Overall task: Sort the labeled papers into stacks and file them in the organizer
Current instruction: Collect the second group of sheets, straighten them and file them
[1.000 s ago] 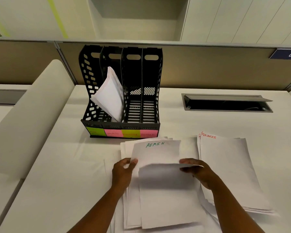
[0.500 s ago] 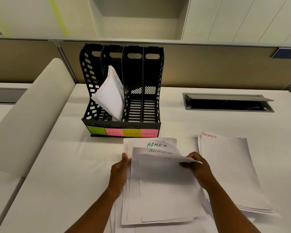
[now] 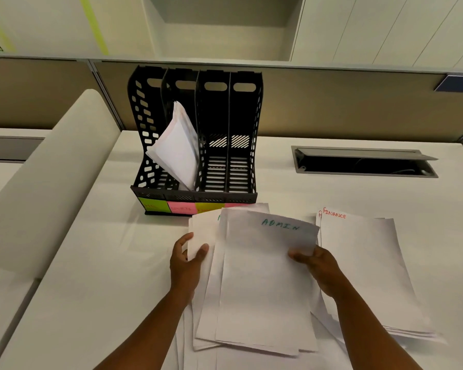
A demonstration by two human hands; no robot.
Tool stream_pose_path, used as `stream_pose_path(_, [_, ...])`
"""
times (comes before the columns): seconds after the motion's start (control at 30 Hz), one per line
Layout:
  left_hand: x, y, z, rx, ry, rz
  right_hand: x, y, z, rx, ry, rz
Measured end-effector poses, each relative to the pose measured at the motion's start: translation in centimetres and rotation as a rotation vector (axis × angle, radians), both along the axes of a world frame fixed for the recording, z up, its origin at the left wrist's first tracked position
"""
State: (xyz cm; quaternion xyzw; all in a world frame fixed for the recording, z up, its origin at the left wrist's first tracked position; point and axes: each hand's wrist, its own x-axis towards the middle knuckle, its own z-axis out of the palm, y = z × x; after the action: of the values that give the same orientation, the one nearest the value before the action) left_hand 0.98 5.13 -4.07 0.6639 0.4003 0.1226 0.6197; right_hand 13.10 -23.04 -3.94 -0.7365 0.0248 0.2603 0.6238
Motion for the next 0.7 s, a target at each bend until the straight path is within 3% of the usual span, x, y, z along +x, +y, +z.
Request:
stream_pose_path(0.1, [0.0,0.0,0.1,-0.012,-0.027,0.015,0.1,-0.7,-0.1,0.036,0.015,0.031])
stream_pose_path(0.27, [-0.2,-0.6,0.5,-0.106,-0.046,0.003,-0.2,-0.9,0.5,0.152,-0.138,0.194])
stream_pose_path(0.4, [-0.3,-0.3,0.2,-0.209,-0.037,-0.089,0.0,0.1,0.7,0.193,-0.095,0.163])
stream_pose_path(0.5, [-0.5,0.0,0.0,-0.202,-0.058,-0.221,-0.2,0.6,0.9,0.112,-0.227,0.155])
stream_pose_path(0.7, [-0.7,0.3,0.1,-0.159,-0.071,-0.354,-0.3,0.8,-0.2,0.179,-0.253,0.077])
